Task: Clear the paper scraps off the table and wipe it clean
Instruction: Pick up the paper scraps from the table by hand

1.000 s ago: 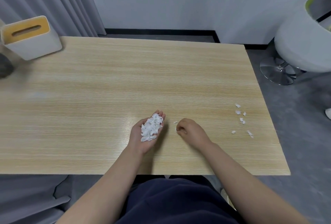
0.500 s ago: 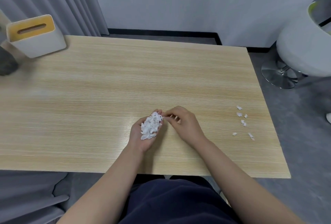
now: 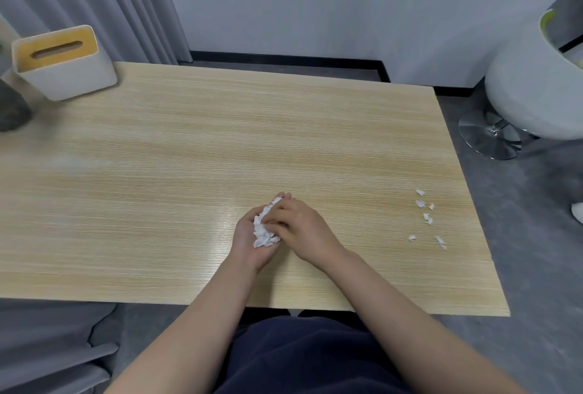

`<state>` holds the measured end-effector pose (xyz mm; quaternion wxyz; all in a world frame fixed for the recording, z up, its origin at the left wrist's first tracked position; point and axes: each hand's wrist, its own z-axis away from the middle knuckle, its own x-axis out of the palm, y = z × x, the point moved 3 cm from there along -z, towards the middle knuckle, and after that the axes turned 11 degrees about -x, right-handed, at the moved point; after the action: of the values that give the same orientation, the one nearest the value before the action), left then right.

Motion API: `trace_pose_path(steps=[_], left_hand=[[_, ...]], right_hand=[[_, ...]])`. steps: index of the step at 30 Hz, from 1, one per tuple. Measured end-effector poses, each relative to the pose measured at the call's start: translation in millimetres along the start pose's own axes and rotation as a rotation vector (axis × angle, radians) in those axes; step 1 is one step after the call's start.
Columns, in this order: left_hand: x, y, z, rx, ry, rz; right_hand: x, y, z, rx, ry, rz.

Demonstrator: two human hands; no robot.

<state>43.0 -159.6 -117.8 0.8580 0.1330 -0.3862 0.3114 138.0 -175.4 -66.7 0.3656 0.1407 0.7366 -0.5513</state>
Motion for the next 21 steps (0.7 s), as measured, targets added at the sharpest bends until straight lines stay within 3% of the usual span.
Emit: trace_pose_path(steps=[3, 9, 14, 21], left_hand=[[2, -1, 5, 0.123, 0.187, -0.046], [1, 4, 3, 0.037, -0.019, 0.011], [2, 6, 6, 0.027, -0.125, 0.094], [1, 9, 9, 0.045, -0.064, 0.022]], right_hand=[[-10, 6, 3, 0.040, 0.118, -0.143], [-32, 37, 10, 0.185, 0.311, -0.166], [-27, 73, 21, 0.355, 0.245, -0.034], [-9, 93, 25, 0.441, 0.054, 0.116]])
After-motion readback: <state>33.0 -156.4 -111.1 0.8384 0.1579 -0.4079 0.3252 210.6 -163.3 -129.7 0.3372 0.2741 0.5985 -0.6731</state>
